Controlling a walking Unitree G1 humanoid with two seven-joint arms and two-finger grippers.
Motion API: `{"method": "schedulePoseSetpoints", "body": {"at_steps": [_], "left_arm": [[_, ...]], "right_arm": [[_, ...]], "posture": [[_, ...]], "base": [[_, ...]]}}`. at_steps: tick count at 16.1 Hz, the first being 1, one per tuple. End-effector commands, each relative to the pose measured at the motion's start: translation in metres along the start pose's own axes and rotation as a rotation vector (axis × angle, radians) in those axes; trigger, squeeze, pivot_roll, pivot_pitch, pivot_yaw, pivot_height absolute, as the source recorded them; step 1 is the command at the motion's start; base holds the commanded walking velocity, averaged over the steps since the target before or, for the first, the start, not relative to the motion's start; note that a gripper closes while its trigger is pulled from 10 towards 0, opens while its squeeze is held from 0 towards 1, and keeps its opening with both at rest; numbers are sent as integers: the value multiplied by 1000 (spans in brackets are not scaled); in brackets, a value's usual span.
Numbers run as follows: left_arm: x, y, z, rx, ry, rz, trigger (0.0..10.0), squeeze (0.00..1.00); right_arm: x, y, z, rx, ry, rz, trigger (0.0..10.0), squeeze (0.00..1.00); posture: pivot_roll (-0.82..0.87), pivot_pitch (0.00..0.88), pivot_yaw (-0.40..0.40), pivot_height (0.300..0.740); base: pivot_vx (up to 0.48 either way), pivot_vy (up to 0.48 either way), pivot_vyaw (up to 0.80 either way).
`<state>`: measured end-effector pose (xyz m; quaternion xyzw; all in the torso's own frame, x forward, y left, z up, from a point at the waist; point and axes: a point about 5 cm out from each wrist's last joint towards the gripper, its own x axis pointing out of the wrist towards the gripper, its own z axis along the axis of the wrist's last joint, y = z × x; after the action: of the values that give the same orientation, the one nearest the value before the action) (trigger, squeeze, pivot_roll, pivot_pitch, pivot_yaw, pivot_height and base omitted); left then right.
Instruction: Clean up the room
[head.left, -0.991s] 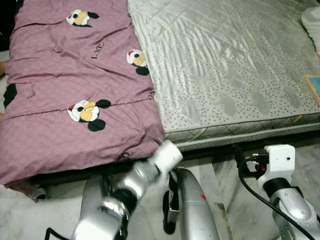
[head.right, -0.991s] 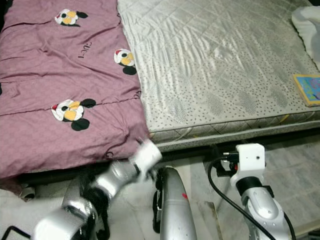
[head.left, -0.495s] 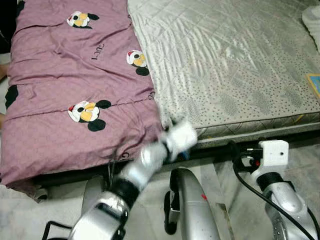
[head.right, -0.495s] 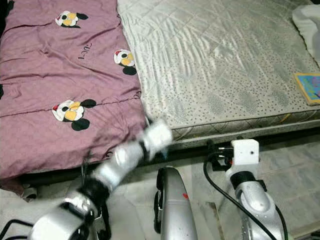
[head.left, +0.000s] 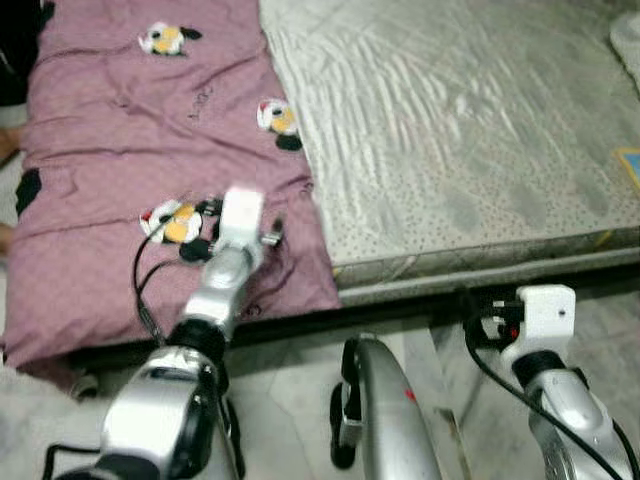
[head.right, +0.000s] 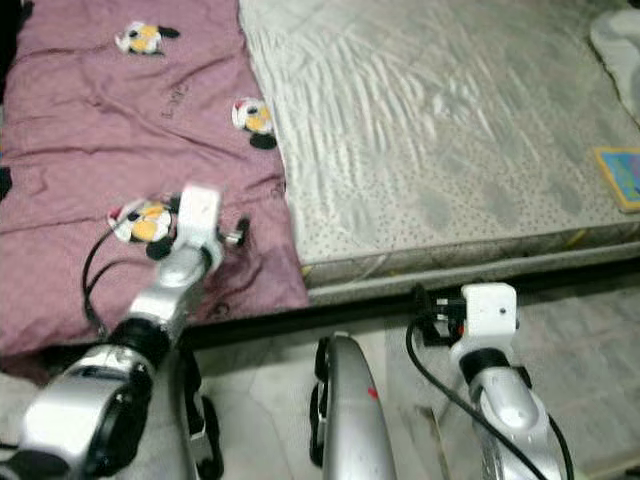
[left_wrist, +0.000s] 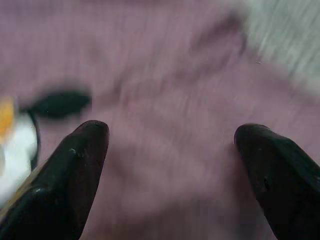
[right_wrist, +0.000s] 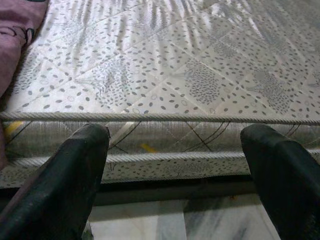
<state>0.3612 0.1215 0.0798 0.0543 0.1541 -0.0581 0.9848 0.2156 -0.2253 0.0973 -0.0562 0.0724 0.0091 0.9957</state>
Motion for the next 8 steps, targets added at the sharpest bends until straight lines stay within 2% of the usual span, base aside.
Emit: {"method": "schedulePoseSetpoints", "body": {"at_steps": [1, 2, 3, 5, 8], "left_arm": [[0, -5, -7, -13, 44, -22, 10000, 0], [-1, -6, -13, 24, 65, -39, 10000, 0], [-1, -11, -18, 25, 98, -74, 10000, 0], [-7, -35, -39, 67, 217, -225, 10000, 0], [-22, -76, -65, 147, 325, -481, 10000, 0]], "right_arm": [[-5, -5, -1, -8, 5, -20, 10000, 0], [-6, -5, -1, -10, 5, -20, 10000, 0], [-6, -5, 0, -10, 5, -20, 10000, 0], [-5, -6, 0, -12, 6, -21, 10000, 0], [-6, -4, -1, -14, 10, -14, 10000, 0]], "posture": [[-208, 256, -76, 602], [-221, 254, -73, 602], [-222, 253, -72, 602], [-227, 253, -73, 602], [-228, 250, -75, 602]], "base": [[0, 0, 0], [0, 0, 0], [0, 0, 0], [0, 0, 0], [0, 0, 0]]}}
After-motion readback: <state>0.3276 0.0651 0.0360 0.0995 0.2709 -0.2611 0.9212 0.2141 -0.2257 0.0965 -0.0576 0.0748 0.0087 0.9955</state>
